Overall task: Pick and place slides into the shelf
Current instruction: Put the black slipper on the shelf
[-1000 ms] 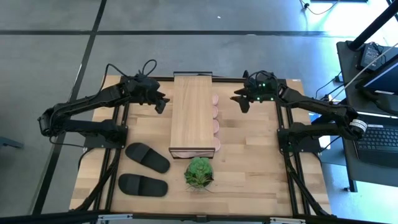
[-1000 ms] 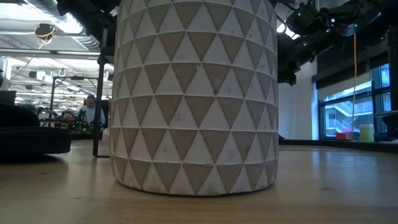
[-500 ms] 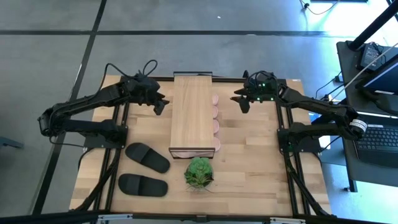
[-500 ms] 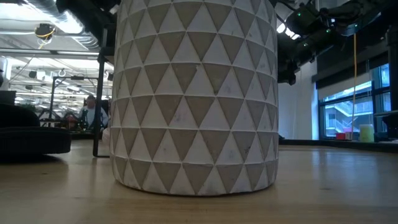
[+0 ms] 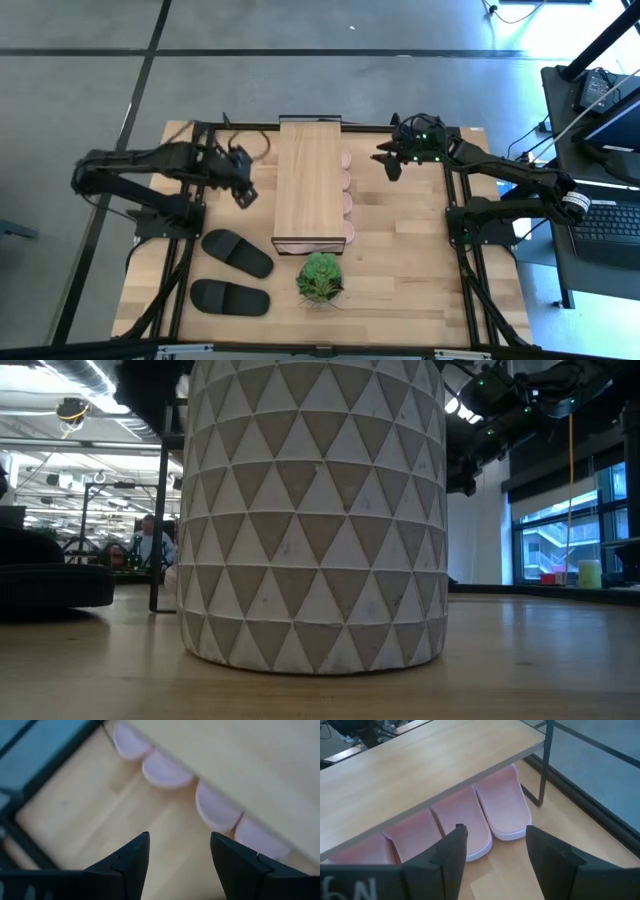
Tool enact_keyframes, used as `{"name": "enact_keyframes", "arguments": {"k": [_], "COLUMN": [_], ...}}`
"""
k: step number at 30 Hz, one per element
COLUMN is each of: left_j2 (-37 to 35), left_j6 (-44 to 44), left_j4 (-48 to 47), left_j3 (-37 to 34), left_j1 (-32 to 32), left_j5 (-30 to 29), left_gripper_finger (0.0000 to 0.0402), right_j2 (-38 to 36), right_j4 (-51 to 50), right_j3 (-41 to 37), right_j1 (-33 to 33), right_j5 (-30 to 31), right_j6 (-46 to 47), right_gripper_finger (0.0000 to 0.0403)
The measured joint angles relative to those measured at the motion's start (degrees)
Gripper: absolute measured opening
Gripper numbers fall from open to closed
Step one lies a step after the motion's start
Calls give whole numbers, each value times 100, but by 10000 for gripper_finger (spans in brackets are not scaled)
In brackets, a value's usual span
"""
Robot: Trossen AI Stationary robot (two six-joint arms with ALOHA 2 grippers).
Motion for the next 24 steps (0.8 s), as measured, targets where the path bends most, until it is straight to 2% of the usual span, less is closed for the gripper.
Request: {"name": "enact_keyframes", "arguments": {"k": [3, 7, 12, 16, 24], "left_j2": [371, 862, 1463, 1950, 2730], "left_j6": [-783, -1983, -3217, -3705, -4743], "left_j4": [-668, -1303, -1397, -1389, -1342], "left_j3": [43, 50, 52, 54, 55], "left_j1": [-514, -1091, -1635, -2076, -2867], "left_j5": [15, 401, 1260, 1784, 1767], "left_gripper_finger": [200, 200, 199, 199, 199], "right_j2": [4, 24, 59, 63, 63], "right_j4": [15, 31, 43, 53, 68], "right_j3": [-2, -4, -6, -6, -6], "right_j1": [0, 0, 0, 0, 0], "right_j5": [70, 70, 70, 72, 71], "right_j6": [-2, 17, 118, 179, 475], "right_gripper_finger": [202, 202, 202, 202, 202]}}
